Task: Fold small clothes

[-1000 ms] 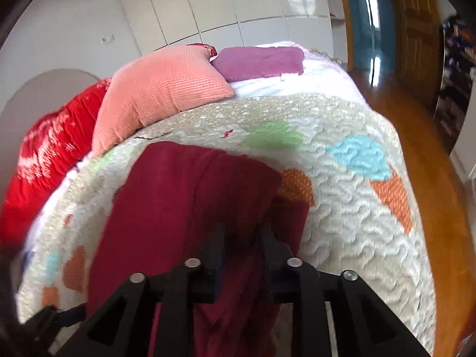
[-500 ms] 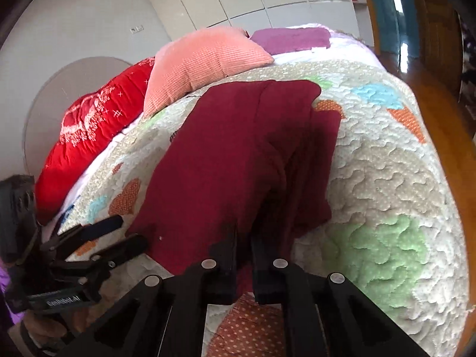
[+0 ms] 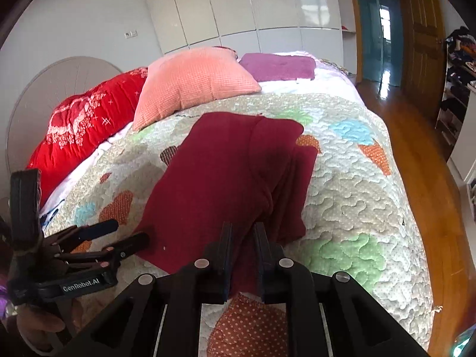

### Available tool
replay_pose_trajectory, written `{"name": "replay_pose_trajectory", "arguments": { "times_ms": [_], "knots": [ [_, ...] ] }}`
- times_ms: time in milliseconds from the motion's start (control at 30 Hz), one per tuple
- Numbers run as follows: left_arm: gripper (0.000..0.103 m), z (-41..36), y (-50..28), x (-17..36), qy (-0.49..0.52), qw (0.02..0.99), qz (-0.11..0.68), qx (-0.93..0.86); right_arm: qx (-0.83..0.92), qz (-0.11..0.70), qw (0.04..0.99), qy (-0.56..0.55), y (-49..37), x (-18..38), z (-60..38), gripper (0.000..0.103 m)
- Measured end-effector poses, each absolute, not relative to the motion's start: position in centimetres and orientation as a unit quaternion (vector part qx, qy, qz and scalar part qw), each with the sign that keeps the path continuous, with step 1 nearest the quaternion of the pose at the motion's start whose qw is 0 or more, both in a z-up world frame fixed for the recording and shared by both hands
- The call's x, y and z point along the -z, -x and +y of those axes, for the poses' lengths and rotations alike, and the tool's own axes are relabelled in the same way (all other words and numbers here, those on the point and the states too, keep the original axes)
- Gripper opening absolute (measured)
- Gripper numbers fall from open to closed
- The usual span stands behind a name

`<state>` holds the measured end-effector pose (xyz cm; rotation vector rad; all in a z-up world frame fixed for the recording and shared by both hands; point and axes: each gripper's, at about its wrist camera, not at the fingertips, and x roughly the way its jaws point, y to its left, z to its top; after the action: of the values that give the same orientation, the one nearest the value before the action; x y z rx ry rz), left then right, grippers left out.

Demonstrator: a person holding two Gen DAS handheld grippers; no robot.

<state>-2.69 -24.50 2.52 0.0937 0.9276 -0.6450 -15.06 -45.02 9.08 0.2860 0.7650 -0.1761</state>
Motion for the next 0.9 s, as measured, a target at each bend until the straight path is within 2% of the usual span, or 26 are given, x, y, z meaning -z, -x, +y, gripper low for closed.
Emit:
{"name": "replay_pose_trajectory", "arguments": {
  "times_ms": [333,633,667,700,733,900],
  "knots": [
    [0.08,-26.2,0.4,-2.0,-0.05,0.84,0.446,0.304,0.079,0.395,0.9,-0.169,10.6,-4.9,-47.2,0.012],
    [0.08,-27.2,-4.0,-1.6,0.024,0.802,0.482,0.351,0.064,0.352,0.908,-0.217,12.2,-5.8,-48.9,0.014],
    [0.08,-27.4,-4.3,-1.5,0.026,0.797,0.487,0.355,0.089,0.354,0.908,-0.207,12.2,-5.8,-49.0,0.021],
    [0.08,-27.6,-4.5,-1.3,0.027,0.794,0.492,0.356,0.104,0.352,0.908,-0.202,12.3,-5.9,-49.2,0.046],
    [0.08,-27.8,-4.7,-1.1,0.028,0.791,0.496,0.356,0.106,0.343,0.91,-0.21,12.5,-5.8,-49.6,0.056],
    [0.081,-28.2,-4.7,-1.0,0.024,0.791,0.494,0.36,0.099,0.342,0.901,-0.247,12.6,-5.3,-50.9,0.056]
  ]
}}
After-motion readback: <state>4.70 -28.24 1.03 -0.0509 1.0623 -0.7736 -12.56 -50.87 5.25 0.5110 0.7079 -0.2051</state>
